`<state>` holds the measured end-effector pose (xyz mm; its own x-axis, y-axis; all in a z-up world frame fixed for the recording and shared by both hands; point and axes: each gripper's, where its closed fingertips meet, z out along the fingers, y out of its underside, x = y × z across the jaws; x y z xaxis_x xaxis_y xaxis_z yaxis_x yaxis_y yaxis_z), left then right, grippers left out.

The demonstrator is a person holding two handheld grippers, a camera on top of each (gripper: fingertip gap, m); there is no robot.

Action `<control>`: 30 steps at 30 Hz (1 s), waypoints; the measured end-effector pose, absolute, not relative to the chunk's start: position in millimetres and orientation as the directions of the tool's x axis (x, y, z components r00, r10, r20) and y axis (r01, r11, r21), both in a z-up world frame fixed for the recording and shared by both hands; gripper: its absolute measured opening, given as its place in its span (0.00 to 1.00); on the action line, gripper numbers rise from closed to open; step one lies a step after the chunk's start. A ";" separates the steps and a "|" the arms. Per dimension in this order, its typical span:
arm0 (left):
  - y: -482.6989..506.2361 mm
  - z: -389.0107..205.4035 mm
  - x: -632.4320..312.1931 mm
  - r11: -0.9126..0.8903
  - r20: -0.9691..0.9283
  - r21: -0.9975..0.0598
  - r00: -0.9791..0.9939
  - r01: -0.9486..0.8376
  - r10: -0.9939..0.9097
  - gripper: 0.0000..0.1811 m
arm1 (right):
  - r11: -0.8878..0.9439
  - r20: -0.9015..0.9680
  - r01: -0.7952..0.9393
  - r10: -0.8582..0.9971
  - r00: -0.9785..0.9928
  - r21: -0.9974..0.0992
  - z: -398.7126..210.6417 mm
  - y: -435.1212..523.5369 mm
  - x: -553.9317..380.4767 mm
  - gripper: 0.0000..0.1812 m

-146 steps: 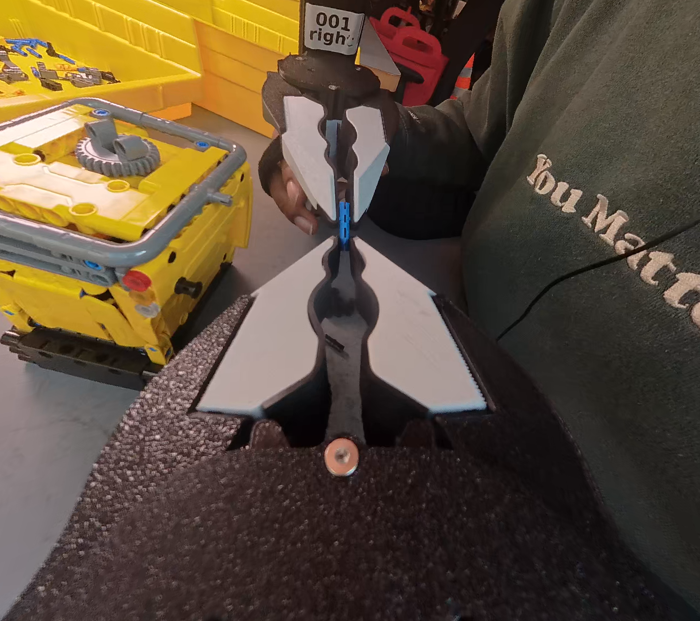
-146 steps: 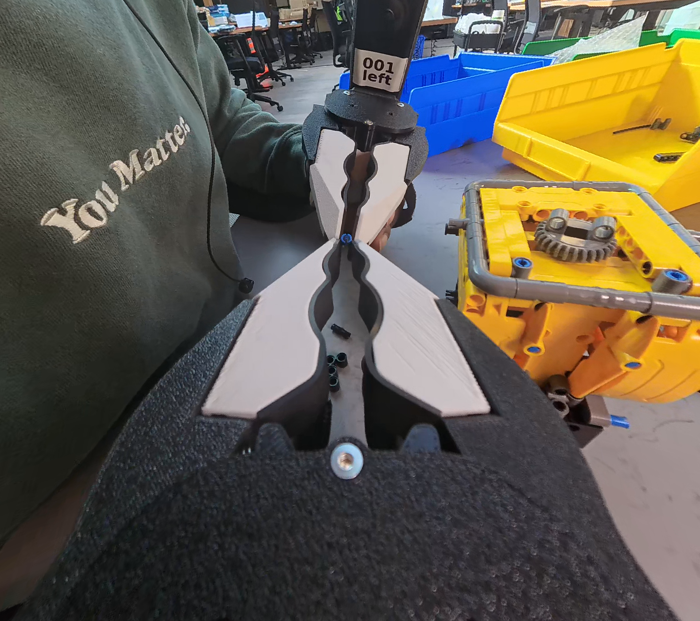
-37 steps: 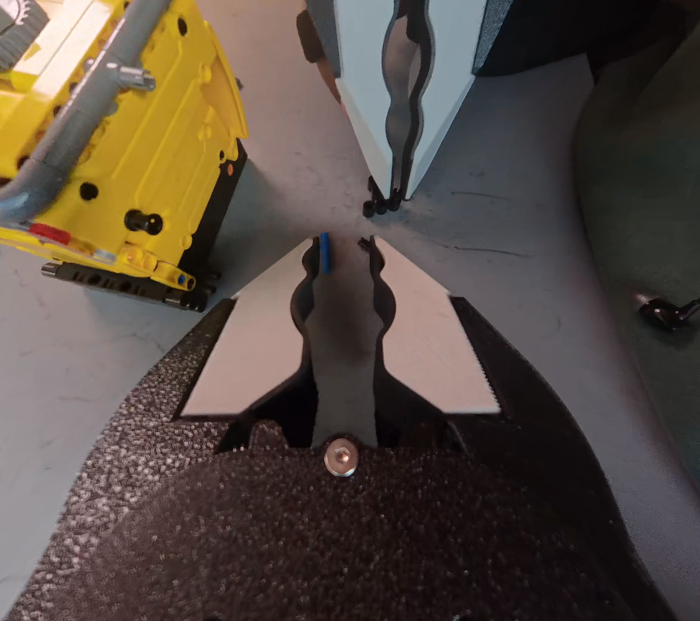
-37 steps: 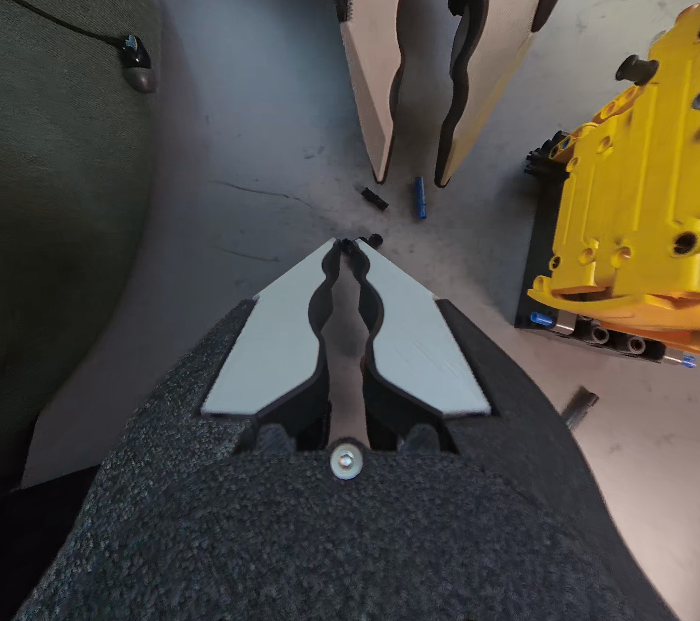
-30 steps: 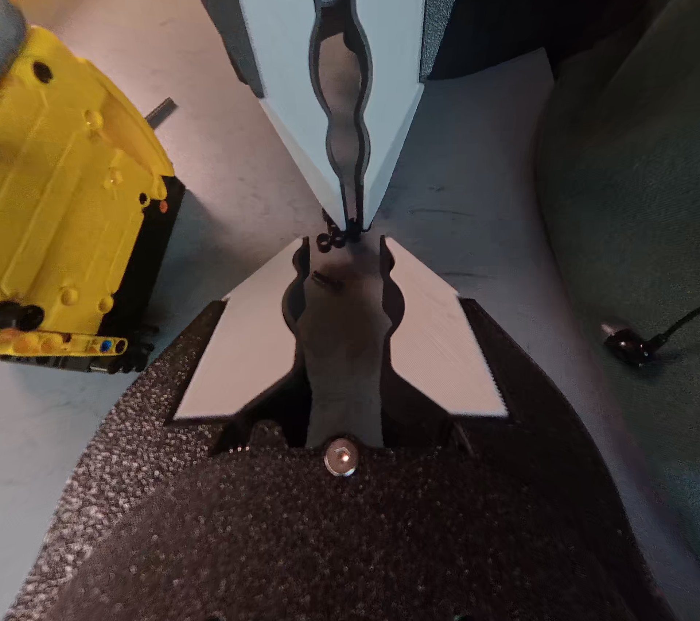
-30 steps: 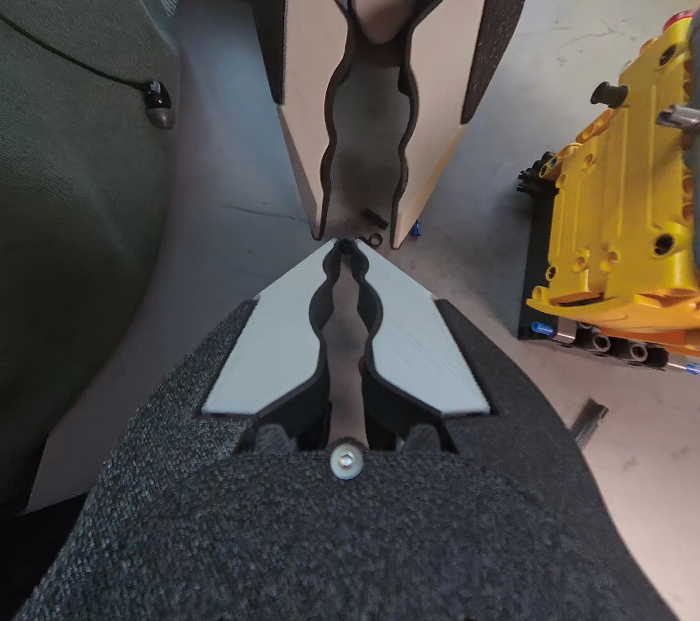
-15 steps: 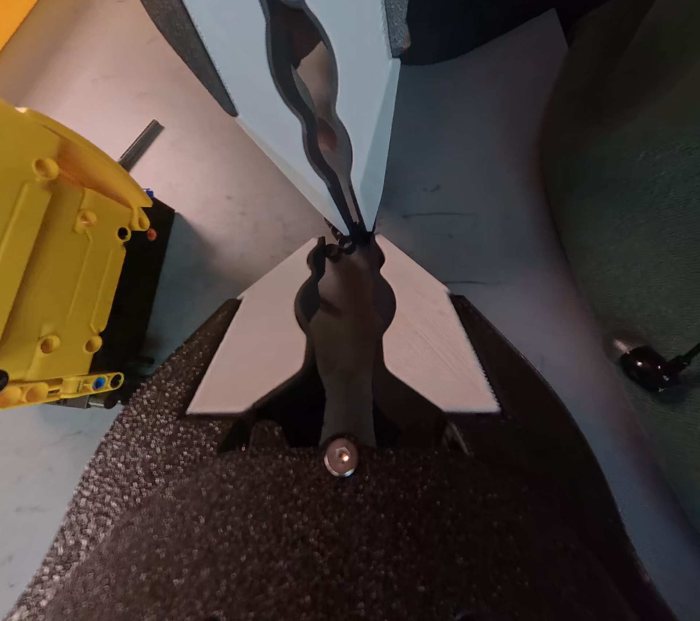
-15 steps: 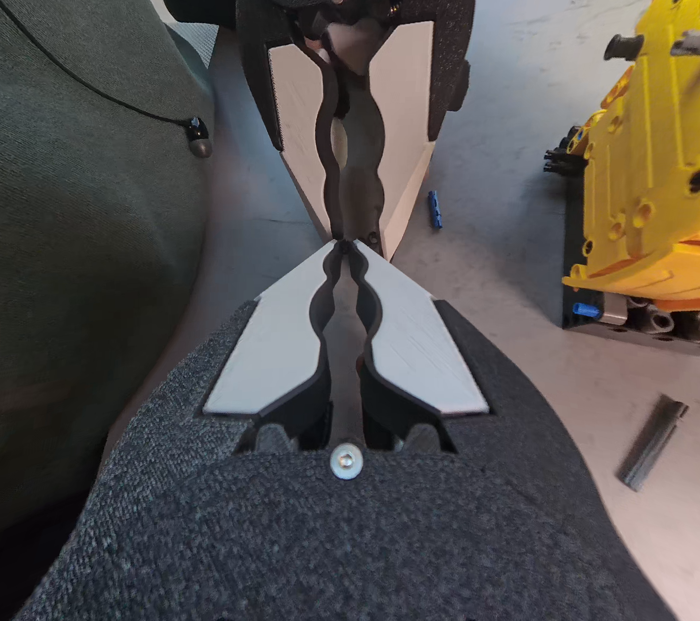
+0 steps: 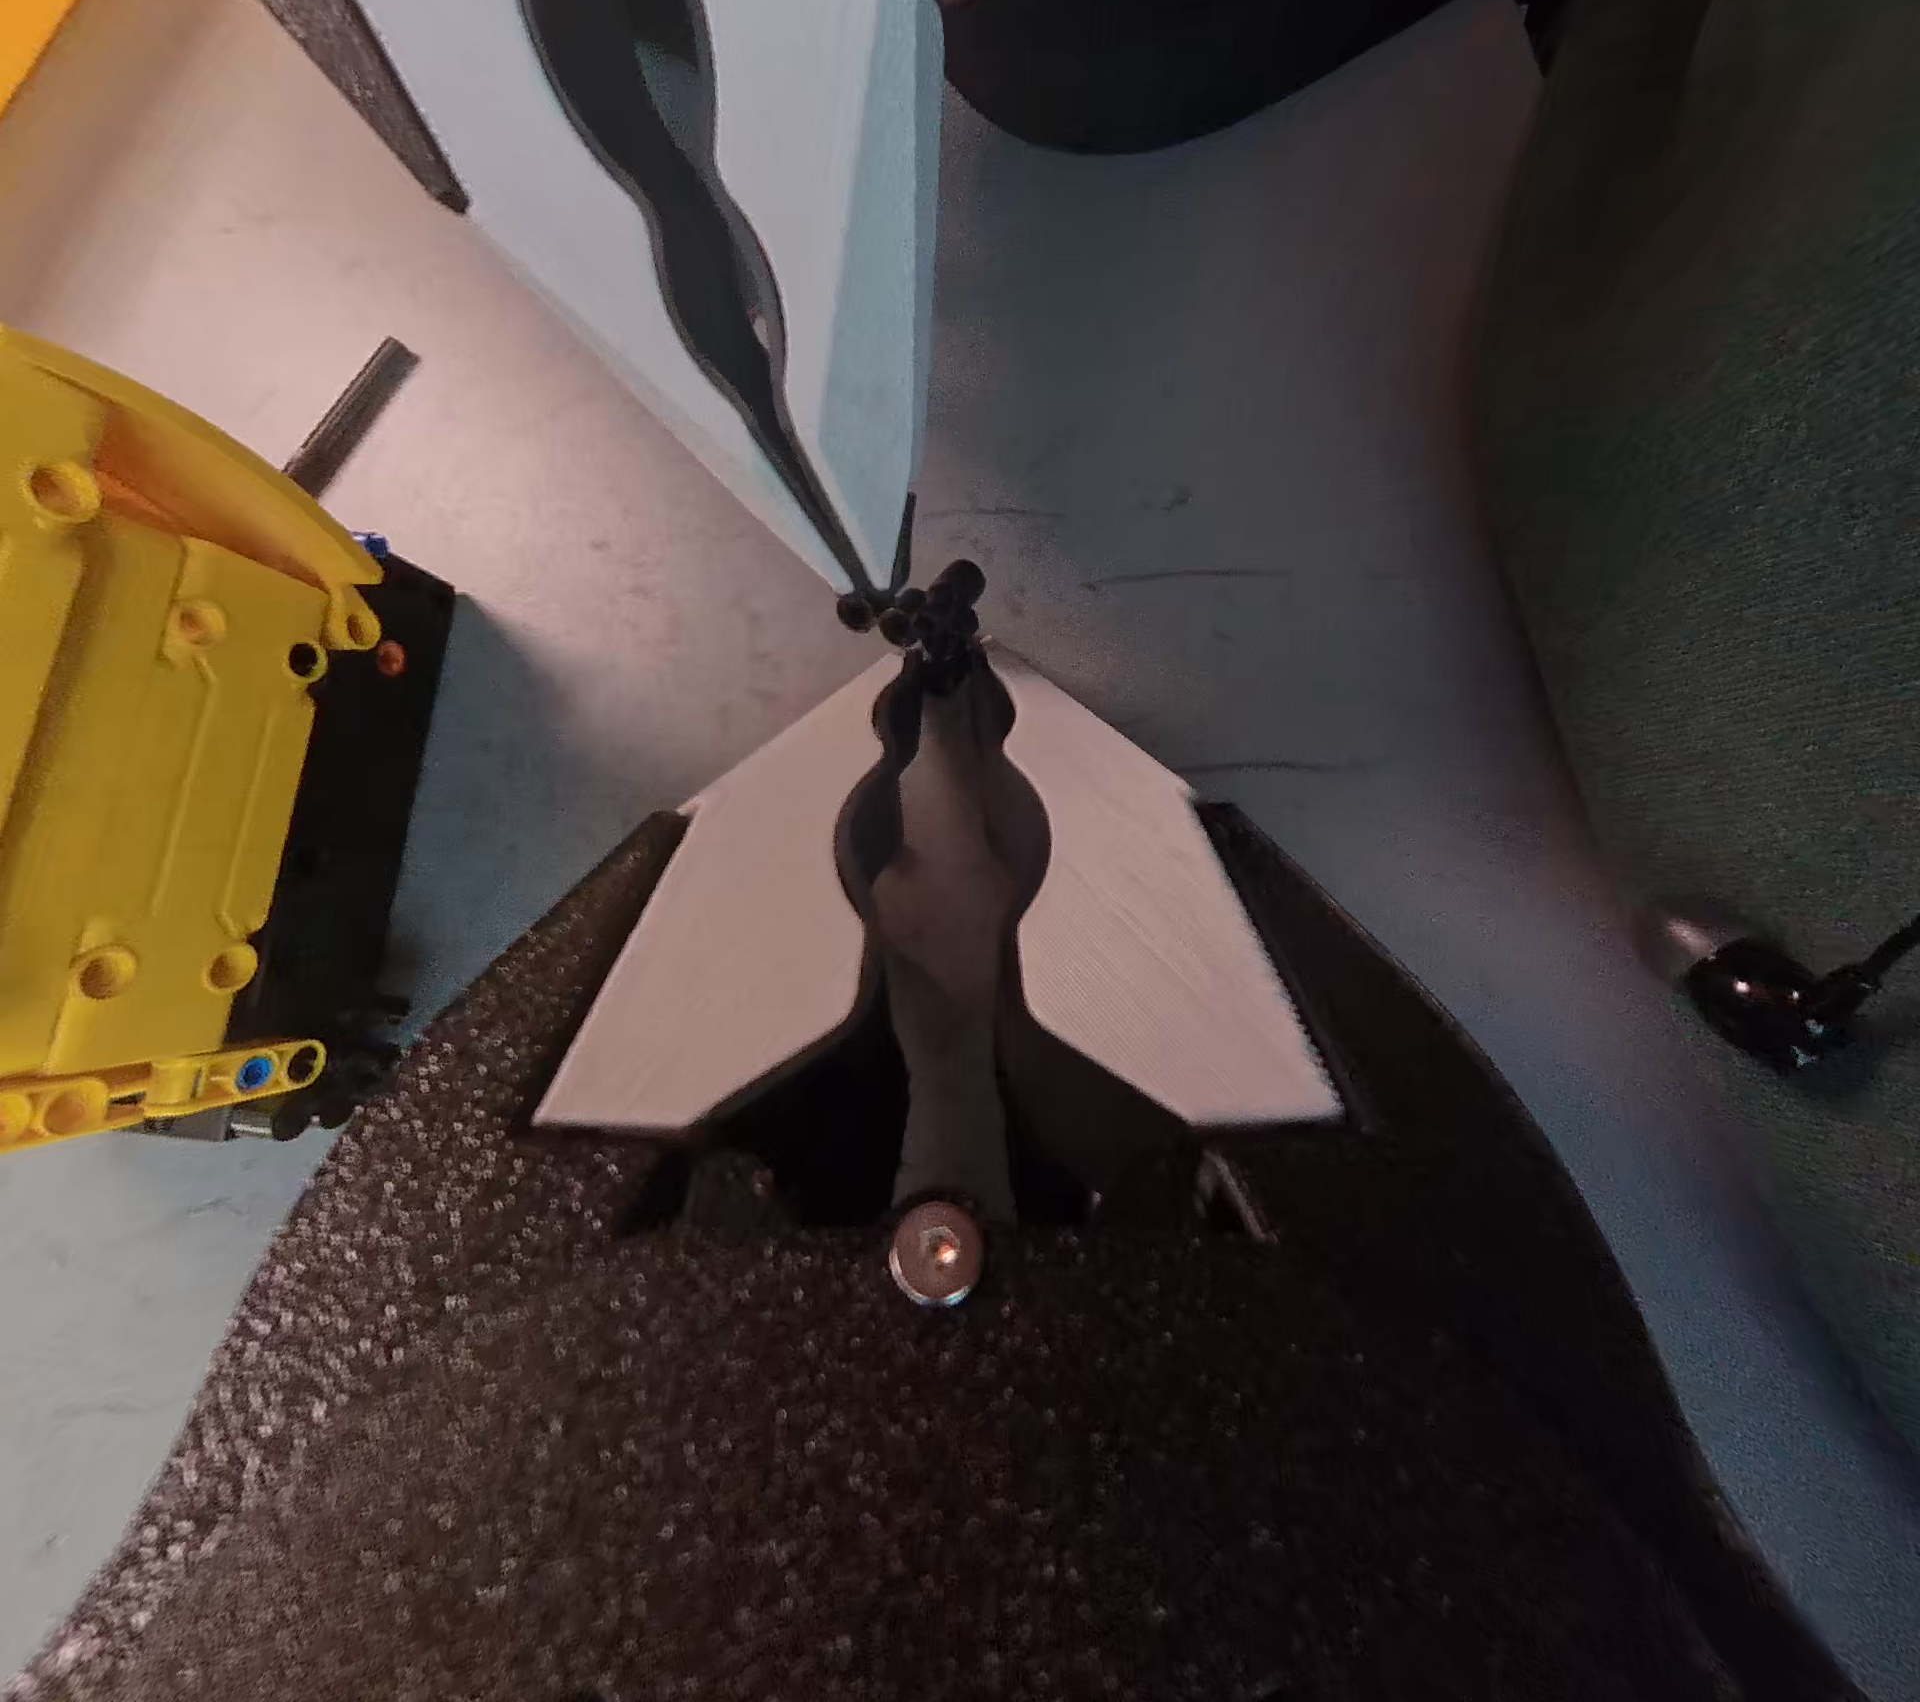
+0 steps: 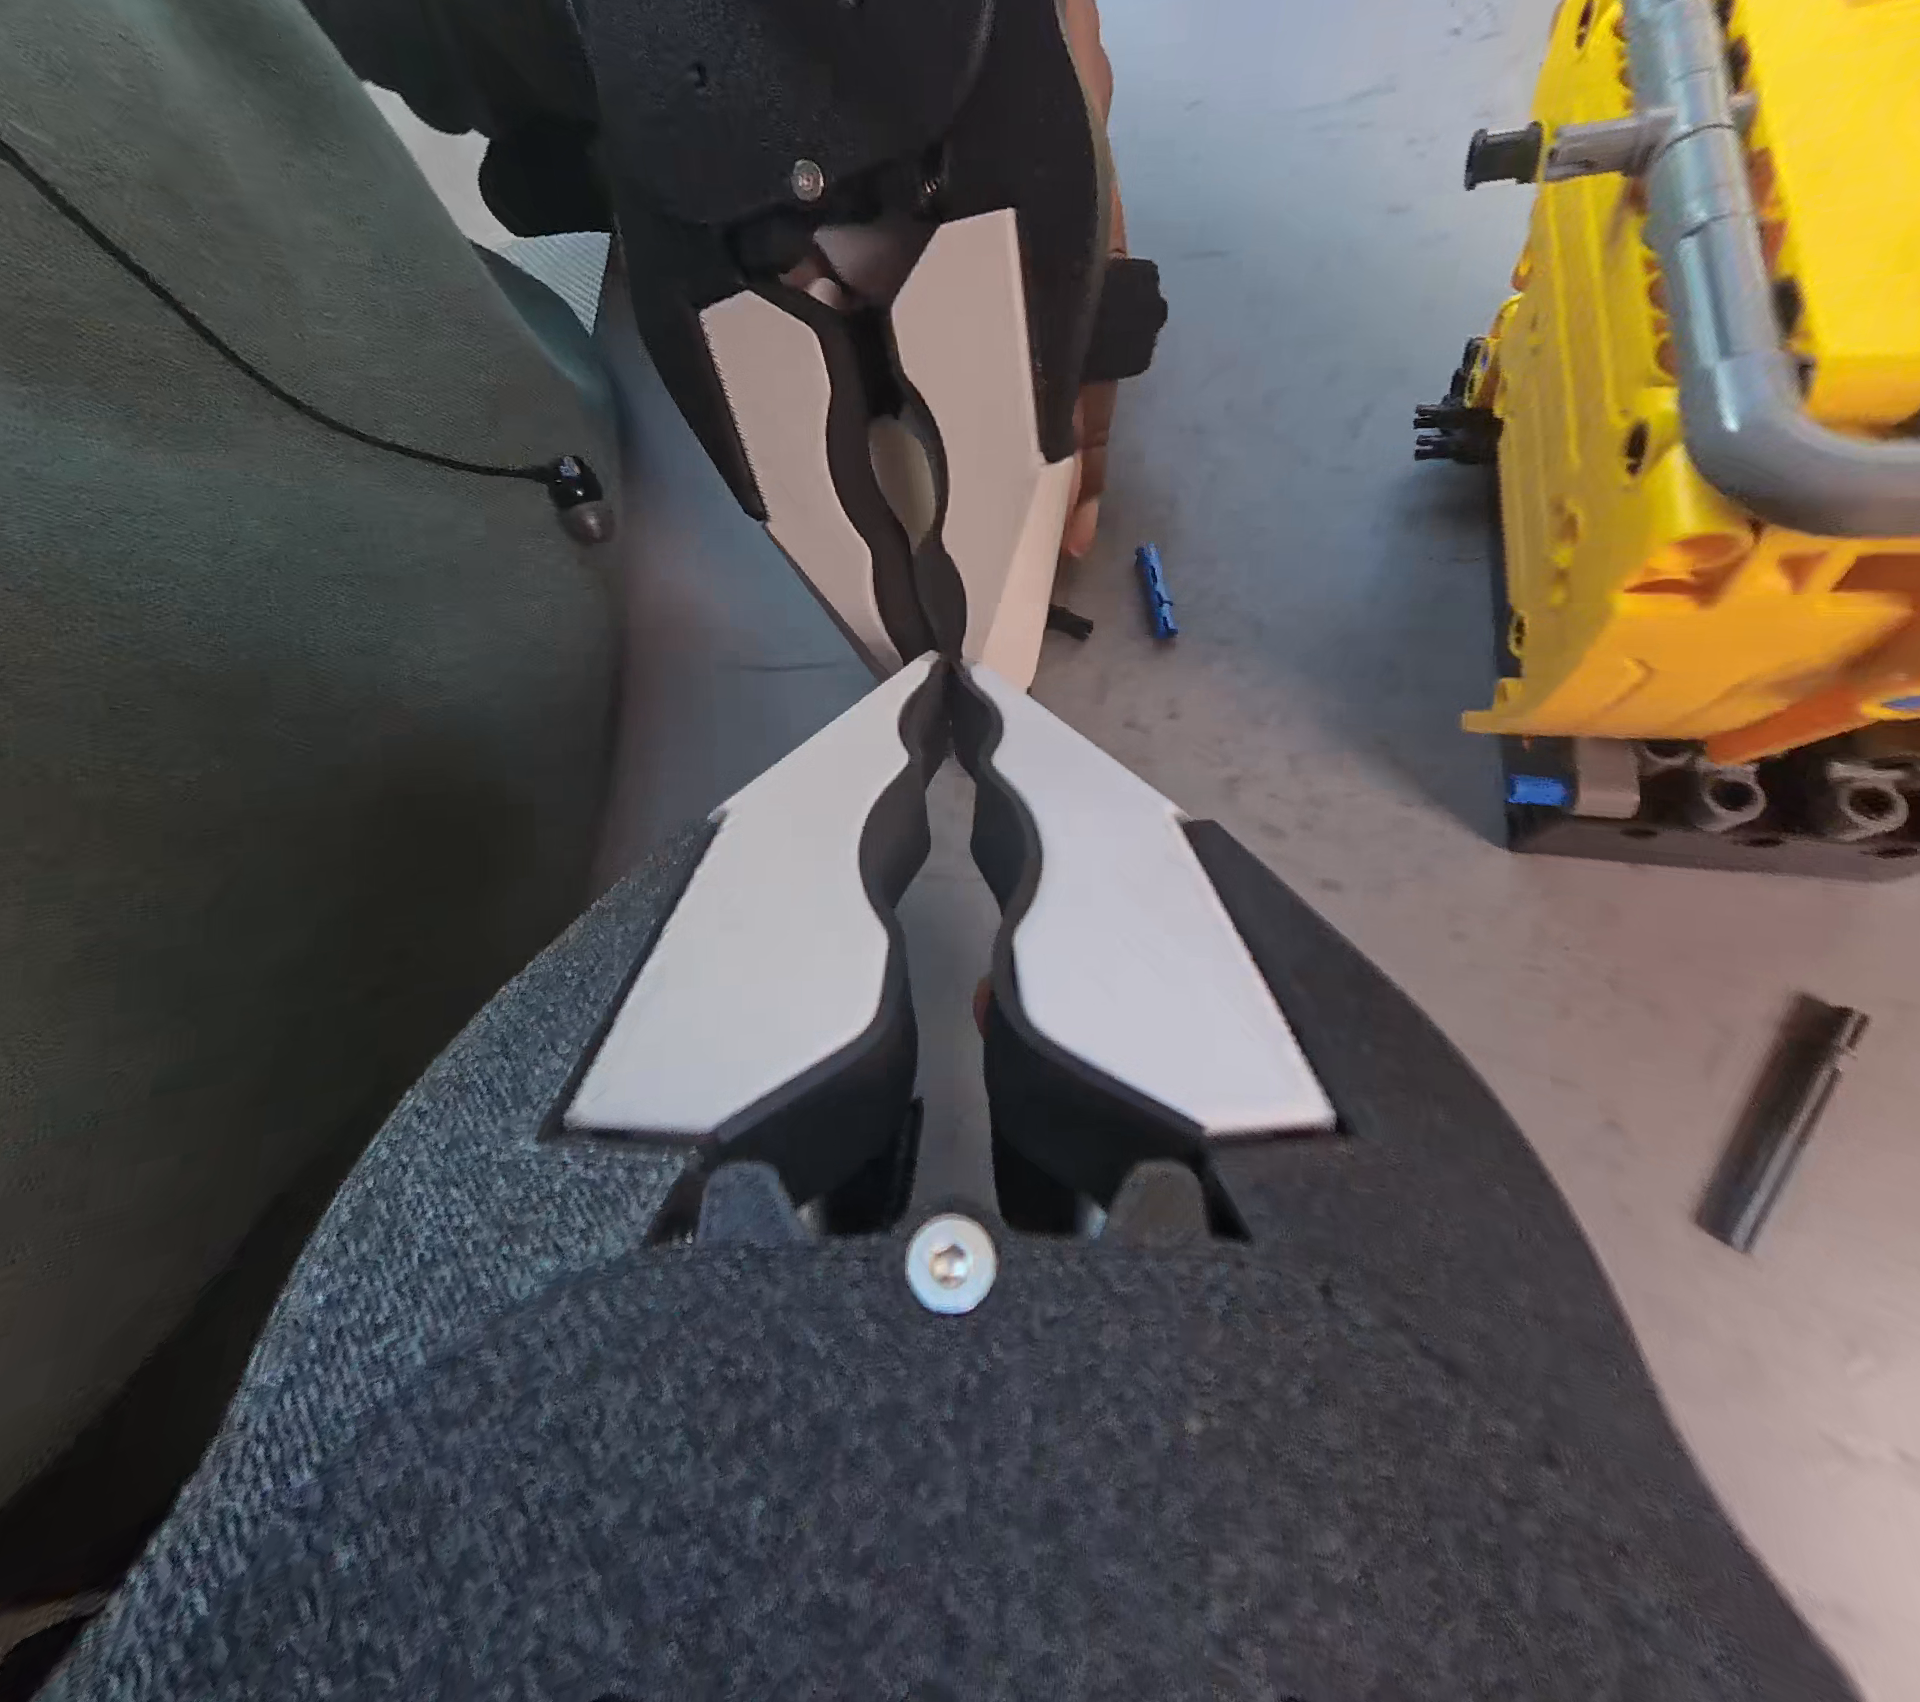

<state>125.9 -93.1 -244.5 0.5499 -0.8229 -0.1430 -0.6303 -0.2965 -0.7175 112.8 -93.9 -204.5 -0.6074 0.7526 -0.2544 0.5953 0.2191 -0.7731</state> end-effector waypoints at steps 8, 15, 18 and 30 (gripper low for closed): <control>-91.3 -242.8 122.7 -0.294 -0.156 -0.709 0.550 -0.641 -0.820 0.05 | 0.299 -0.171 0.578 0.765 -0.621 -0.759 -206.6 -91.3 123.6 0.00; -91.8 -242.9 118.0 -0.313 -0.150 -0.702 0.562 -0.640 -0.814 0.05 | 0.367 -0.089 0.584 0.790 -0.607 -0.724 -220.1 -94.4 119.3 0.01; -94.2 -243.0 119.2 -0.325 -0.120 -0.708 0.560 -0.627 -0.819 0.05 | 0.413 -0.067 0.598 0.784 -0.617 -0.687 -227.3 -92.9 122.7 0.03; -98.4 -242.9 123.7 -0.375 -0.040 -0.720 0.573 -0.584 -0.818 0.09 | 0.495 -0.015 0.603 0.765 -0.644 -0.626 -236.1 -96.2 125.9 0.03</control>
